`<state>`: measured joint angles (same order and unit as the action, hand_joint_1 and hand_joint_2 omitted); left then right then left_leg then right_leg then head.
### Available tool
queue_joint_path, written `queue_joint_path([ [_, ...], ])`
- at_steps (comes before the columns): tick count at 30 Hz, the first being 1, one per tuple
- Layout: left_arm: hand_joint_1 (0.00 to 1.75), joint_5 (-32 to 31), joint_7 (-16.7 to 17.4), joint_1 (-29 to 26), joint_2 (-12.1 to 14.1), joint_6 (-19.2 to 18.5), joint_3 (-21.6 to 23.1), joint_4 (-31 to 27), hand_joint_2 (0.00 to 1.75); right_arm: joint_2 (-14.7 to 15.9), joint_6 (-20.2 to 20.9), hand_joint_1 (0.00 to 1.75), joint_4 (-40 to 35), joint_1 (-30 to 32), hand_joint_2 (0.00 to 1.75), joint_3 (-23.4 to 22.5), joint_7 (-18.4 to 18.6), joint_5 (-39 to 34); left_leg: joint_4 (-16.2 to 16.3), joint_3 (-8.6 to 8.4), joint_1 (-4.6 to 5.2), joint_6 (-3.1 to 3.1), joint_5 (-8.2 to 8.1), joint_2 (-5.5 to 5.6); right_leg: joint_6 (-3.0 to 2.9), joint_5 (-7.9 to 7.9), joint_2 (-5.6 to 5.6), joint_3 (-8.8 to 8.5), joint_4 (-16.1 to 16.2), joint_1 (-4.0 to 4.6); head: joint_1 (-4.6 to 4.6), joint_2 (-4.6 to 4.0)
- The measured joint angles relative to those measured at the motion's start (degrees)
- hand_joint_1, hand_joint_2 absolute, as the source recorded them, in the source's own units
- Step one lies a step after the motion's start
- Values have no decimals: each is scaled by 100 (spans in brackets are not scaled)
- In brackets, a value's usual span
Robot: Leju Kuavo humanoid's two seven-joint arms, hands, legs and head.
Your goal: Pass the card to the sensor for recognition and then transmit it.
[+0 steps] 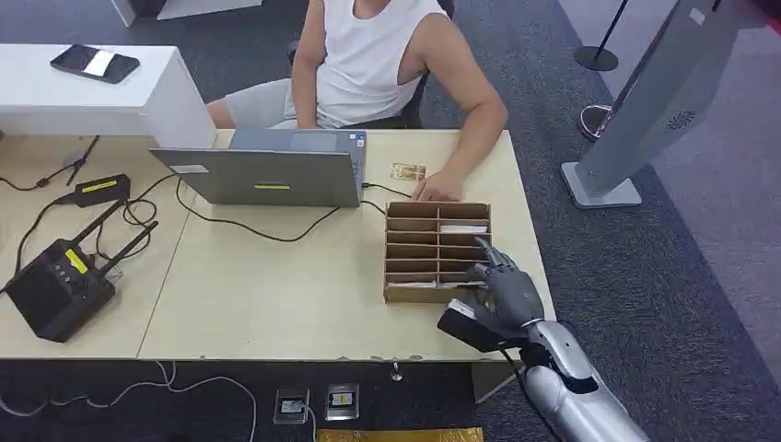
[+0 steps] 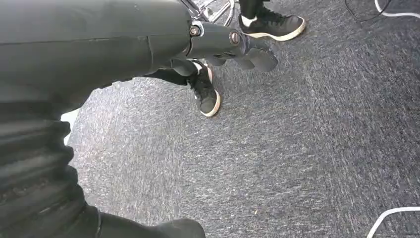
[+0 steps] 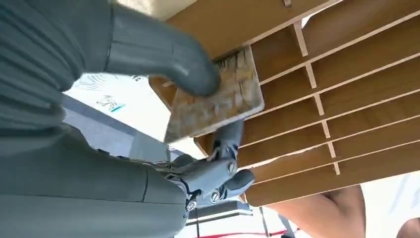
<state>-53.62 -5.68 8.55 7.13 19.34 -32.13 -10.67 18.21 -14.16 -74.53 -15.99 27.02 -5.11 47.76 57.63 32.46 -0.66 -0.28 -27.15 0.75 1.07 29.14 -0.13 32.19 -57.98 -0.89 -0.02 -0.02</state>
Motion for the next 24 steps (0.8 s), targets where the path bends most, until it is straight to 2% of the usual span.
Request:
queue_joint_path([
  [17,0,-74,0,30,-4,-7,2,0,175,-9,37,175,7,-37,175,-11,-59,-35,0,1,0,0,0,0,0,0,0,-1,0,0,0,0],
  [24,0,-109,0,82,-22,-24,2,0,175,-33,-116,175,-4,-564,175,-161,-325,-41,0,1,0,-1,2,-3,0,-4,6,2,-1,0,0,0],
])
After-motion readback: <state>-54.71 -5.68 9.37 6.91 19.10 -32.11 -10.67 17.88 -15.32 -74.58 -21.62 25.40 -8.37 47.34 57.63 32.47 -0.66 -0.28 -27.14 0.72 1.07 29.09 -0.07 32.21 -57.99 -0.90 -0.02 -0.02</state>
